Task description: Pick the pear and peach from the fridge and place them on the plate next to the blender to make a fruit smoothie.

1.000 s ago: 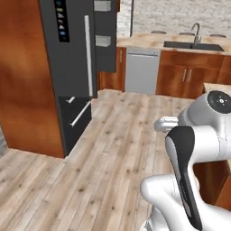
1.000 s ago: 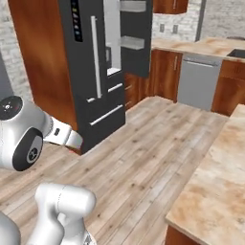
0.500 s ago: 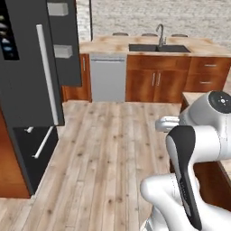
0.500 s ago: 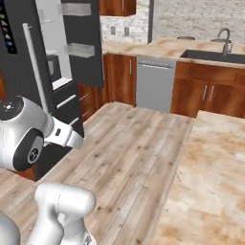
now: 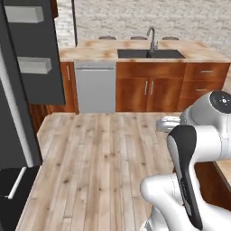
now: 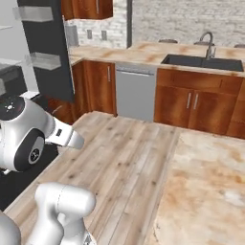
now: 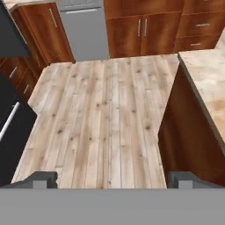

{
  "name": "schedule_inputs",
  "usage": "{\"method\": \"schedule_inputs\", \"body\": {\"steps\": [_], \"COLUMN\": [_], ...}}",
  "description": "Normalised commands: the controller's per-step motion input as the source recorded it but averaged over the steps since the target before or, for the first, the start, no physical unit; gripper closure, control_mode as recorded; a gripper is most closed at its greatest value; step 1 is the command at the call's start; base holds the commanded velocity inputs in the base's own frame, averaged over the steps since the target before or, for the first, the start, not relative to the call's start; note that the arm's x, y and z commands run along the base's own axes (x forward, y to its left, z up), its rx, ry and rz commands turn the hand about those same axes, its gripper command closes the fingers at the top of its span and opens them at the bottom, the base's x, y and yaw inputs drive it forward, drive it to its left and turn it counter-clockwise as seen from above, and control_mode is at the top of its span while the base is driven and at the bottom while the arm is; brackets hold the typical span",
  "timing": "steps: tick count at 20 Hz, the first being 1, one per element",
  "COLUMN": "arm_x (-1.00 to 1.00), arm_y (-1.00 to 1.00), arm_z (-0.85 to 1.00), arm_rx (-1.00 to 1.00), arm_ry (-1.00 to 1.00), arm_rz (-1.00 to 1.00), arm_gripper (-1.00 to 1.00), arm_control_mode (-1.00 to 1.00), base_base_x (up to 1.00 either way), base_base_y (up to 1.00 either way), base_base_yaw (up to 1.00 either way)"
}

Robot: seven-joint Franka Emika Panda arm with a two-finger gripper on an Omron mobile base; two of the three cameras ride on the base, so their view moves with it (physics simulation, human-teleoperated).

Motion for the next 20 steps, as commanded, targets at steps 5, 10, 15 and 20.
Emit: {"method": "schedule_inputs", "body": {"steps": [5, 10, 15, 20], "arm_x": [0.0, 0.0, 0.0, 0.0], "arm_y": [0.0, 0.0, 0.0, 0.0], "arm_z": [0.0, 0.0, 0.0, 0.0], "arm_rx": [0.0, 0.0, 0.0, 0.0], "arm_ry": [0.0, 0.0, 0.0, 0.0], "arm_rz": [0.0, 0.0, 0.0, 0.0], "arm_gripper": [-1.0, -1.0, -1.0, -1.0], "arm_control_mode": [1.0, 1.0, 1.0, 1.0], "base_base_x": [1.0, 1.0, 0.86, 0.5], "base_base_y": [0.0, 0.0, 0.0, -0.02], "base_base_yaw": [0.0, 0.09, 0.74, 0.86]}}
